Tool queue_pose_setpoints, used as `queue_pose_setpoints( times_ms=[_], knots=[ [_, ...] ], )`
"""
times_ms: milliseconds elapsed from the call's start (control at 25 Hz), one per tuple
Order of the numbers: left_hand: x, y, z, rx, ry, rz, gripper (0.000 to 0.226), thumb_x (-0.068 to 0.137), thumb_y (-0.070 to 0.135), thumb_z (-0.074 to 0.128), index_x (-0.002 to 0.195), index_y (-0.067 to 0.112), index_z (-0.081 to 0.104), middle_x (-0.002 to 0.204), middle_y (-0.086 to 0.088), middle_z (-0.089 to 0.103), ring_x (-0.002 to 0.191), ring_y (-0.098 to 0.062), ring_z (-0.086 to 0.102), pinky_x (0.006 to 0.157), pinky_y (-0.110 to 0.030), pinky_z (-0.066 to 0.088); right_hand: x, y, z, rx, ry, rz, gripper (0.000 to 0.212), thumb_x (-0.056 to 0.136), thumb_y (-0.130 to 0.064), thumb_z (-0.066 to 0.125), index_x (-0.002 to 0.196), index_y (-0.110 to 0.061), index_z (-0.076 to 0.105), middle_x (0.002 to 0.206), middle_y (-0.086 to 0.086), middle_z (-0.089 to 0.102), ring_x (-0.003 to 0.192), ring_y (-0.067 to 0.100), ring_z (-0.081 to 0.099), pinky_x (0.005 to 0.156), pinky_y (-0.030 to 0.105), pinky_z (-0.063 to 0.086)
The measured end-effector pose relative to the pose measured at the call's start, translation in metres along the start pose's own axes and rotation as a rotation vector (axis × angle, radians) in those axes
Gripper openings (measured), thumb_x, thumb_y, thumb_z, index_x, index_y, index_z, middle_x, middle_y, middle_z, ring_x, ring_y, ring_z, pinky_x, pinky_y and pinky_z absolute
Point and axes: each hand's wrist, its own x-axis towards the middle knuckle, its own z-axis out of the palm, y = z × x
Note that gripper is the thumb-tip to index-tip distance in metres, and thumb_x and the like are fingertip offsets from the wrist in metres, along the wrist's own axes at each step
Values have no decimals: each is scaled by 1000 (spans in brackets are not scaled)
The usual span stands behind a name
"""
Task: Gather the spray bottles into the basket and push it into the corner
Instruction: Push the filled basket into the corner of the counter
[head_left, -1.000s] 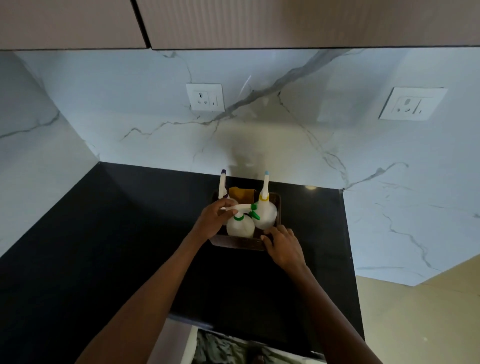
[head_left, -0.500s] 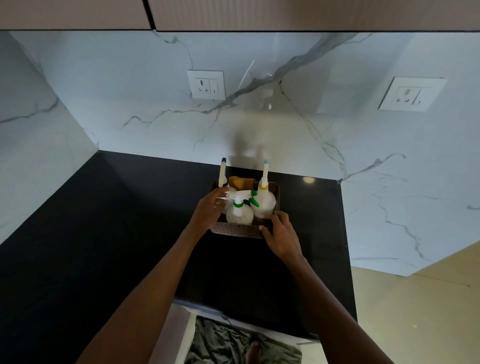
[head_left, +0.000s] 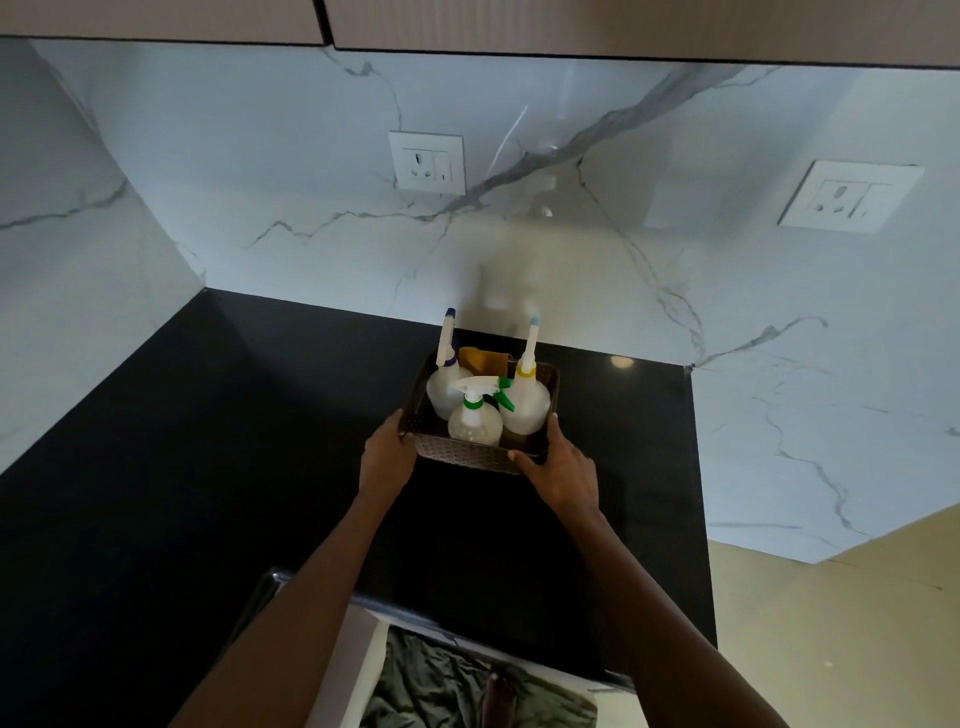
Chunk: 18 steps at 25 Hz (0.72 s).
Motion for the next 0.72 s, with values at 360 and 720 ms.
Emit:
queue_pose_setpoints(
  times_ms=[360, 720],
  knots=[
    [45, -35, -60, 309, -28, -34, 68, 102, 26, 46, 160, 14, 12, 102, -6, 61, 85, -20, 62, 70, -36, 52, 57, -67, 50, -35, -70, -98, 91, 92, -64, 58, 158, -14, 19, 149, 10, 53, 135, 25, 53, 111, 49, 45],
    [87, -95, -138, 261, 5, -277, 68, 103, 56, 30, 160, 30, 3, 153, -13, 46, 135, -34, 50, 109, -59, 41, 89, -146, 108, -153, -172, -238, 88, 93, -69, 48, 158, -19, 20, 151, 8, 51, 144, 30, 42, 116, 49, 36]
  ],
)
